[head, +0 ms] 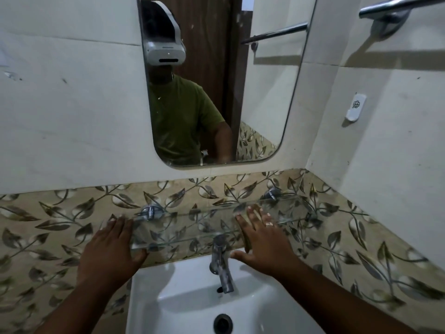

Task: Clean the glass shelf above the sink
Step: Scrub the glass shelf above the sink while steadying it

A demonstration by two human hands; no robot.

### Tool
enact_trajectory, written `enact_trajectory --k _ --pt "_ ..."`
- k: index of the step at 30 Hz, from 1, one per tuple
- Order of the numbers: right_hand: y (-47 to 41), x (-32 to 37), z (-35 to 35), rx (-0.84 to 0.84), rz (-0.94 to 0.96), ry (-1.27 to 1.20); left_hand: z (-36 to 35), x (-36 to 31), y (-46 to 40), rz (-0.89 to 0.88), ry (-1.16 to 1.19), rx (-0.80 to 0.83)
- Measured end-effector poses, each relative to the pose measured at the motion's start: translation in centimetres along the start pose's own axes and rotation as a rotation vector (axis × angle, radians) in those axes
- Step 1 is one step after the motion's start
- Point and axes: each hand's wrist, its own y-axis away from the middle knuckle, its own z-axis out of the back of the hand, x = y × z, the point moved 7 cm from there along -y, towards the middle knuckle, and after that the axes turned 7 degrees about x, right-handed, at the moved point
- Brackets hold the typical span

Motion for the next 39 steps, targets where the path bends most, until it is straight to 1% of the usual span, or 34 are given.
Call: enact_trajectory --k 4,7,9,13,16,20,24,27,32,36,39 --pt "-3.8 1.1 1.3 -0.002 -0.101 -0.084 0.1 0.0 0.1 0.006 0.001 0.015" --pt "-4.8 2.3 1.7 -0.002 -0.142 -0.128 0.0 0.1 0.1 0.015 0.004 0.03" --pt "-4.2 3.2 1.6 -0.001 -0.119 -0.119 0.0 0.1 0.1 0.014 0.007 0.036" --pt "-1.2 6.1 1.0 -0.037 -0.016 -0.108 0.1 0.0 -0.1 0.014 0.0 0.029" --pt "-0.3 8.9 0.6 -0.058 -0.01 -0.134 0.0 0.0 -0.1 0.014 -0.01 0.027" --pt "-3.0 12.2 0.1 -0.046 -0.034 -0.12 -0.1 -0.1 -0.1 0.011 -0.018 0.032" --pt "-6.2 14.3 1.2 0.066 0.014 -0.045 -0.3 0.0 -0.1 0.012 -0.022 0.033" --pt "-6.9 14.6 1.3 0.089 0.041 -0.043 -0.4 0.1 -0.3 0.021 -0.022 0.042" --pt "-4.5 14.3 0.5 0.042 0.116 -0.029 -0.2 -0.1 -0.3 0.013 -0.023 0.038" --pt "-3.2 12.9 0.1 0.087 0.155 0.109 -0.1 0.0 -0.3 0.016 -0.03 0.037" --pt "-4.5 10.1 1.0 0.135 0.141 0.159 -0.1 0.0 -0.1 0.007 -0.031 0.04"
